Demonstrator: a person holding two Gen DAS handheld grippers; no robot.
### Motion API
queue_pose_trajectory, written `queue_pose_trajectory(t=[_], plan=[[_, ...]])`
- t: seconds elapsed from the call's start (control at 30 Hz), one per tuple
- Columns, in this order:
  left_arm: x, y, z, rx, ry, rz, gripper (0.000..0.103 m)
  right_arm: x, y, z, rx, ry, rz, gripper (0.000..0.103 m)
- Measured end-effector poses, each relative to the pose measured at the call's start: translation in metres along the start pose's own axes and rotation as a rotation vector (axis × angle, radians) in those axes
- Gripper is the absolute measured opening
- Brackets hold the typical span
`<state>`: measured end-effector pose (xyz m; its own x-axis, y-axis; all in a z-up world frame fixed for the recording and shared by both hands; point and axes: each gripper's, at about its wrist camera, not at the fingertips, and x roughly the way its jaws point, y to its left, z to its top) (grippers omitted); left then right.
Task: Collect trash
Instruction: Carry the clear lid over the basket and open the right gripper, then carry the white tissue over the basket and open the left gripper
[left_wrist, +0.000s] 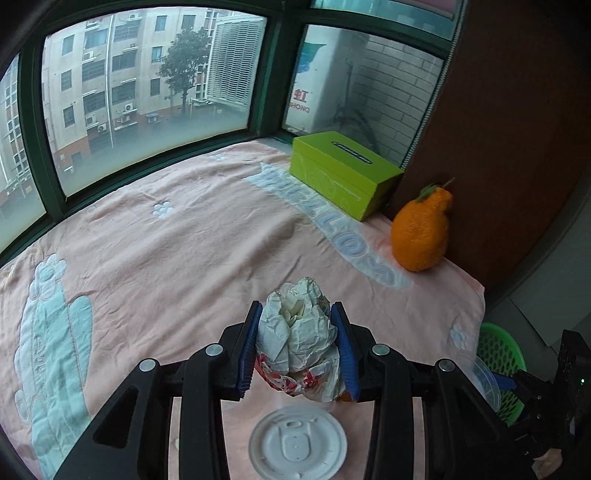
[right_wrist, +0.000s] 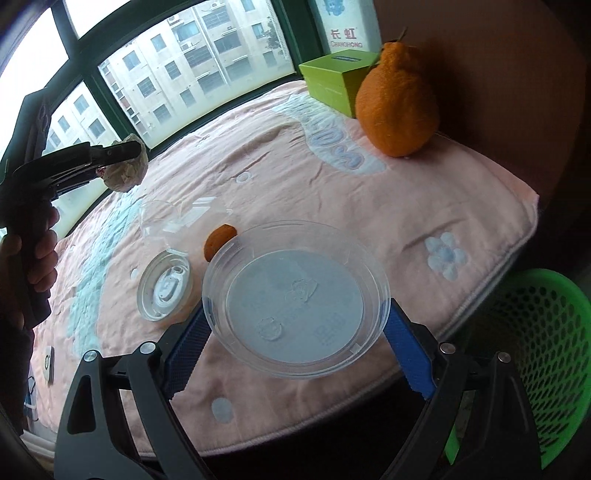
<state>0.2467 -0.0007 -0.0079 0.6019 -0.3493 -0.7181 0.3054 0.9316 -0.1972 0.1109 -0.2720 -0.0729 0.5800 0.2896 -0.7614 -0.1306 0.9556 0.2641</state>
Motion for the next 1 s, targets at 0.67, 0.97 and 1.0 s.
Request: queue_pose_trajectory(t=[0.67, 0.97, 1.0], plan=[[0.018, -0.156, -0.039, 0.141, 0.070, -0.204, 0.037, -0.013, -0.214, -0.081, 0.293, 0.266, -0.339, 0.090], [0.036, -0.200, -0.060, 0.208, 0.129, -0.239, 0.037, 0.003, -0.237, -0.097, 0.320, 0.327, -0.369, 0.091], [0.038, -0.204, -0.063, 0.213, 0.137, -0.243, 0.037, 0.003, -0.237, -0.097, 0.319, 0.321, -0.368, 0.091]])
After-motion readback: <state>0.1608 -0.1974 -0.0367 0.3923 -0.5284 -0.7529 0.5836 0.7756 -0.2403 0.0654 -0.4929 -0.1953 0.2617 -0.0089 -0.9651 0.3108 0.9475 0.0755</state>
